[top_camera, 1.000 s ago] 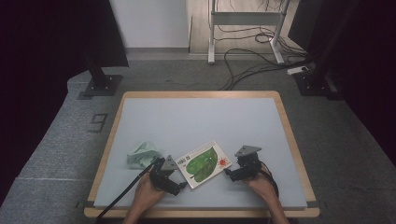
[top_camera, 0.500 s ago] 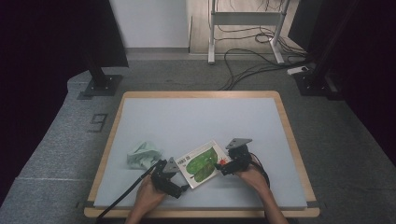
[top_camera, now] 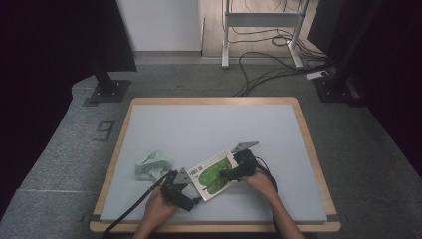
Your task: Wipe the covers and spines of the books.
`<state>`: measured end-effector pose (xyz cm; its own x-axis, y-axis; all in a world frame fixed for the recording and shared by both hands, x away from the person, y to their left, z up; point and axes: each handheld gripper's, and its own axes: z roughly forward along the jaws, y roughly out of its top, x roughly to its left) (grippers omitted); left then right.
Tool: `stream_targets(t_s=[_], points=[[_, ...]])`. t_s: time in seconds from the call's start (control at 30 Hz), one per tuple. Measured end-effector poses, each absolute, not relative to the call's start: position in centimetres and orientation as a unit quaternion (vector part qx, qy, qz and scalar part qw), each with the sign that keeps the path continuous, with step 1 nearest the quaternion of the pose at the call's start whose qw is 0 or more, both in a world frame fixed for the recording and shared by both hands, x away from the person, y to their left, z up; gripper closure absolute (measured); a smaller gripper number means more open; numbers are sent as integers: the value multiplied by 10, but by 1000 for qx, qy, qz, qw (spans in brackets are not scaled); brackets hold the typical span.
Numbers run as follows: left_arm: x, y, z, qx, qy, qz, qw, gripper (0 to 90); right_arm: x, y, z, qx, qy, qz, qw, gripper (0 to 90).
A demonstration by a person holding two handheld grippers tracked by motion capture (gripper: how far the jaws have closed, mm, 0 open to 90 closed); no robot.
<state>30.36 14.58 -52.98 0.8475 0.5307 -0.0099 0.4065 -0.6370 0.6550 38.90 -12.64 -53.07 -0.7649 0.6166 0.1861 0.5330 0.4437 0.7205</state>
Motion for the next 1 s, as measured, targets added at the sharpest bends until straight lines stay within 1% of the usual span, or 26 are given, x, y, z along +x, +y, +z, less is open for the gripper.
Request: stream_targets(t_s=[0.17, 0.43, 0.53, 0.57, 0.6, 0.63, 0.67, 0.73, 0.77, 0.9, 1.0], points=[[304, 146, -530, 900, 261, 92, 337, 0, 389, -128, -527, 351, 839, 414, 42, 0], [304, 146, -530, 900, 261, 92, 337, 0, 383, -132, -513, 359, 823, 437, 45, 0], [304, 146, -530, 900, 261, 92, 337, 0, 379, -135, -509, 363, 819, 443, 36, 0], [304, 146, -530, 900, 261, 92, 338, 0, 378, -136, -509, 359, 820, 446, 21, 8], [304, 146, -530, 900, 261, 92, 337, 0, 377, -136, -509, 348, 820, 455, -14, 32], [304, 146, -530, 900, 261, 91, 337, 0, 375, -135, -509, 338, 822, 458, -30, 49], [304, 146, -530, 900, 261, 91, 337, 0, 372, -133, -508, 332, 829, 450, -23, 56], [304, 146, -530, 901, 260, 91, 336, 0, 368, -128, -505, 319, 849, 420, 14, 58], [304, 146, -530, 900, 260, 92, 337, 0, 367, -127, -505, 314, 855, 412, 20, 61], [304, 146, -530, 900, 261, 91, 337, 0, 372, -129, -505, 315, 860, 402, 20, 96], [304, 146, -530, 900, 261, 92, 338, 0, 381, -134, -505, 319, 858, 403, 12, 126]])
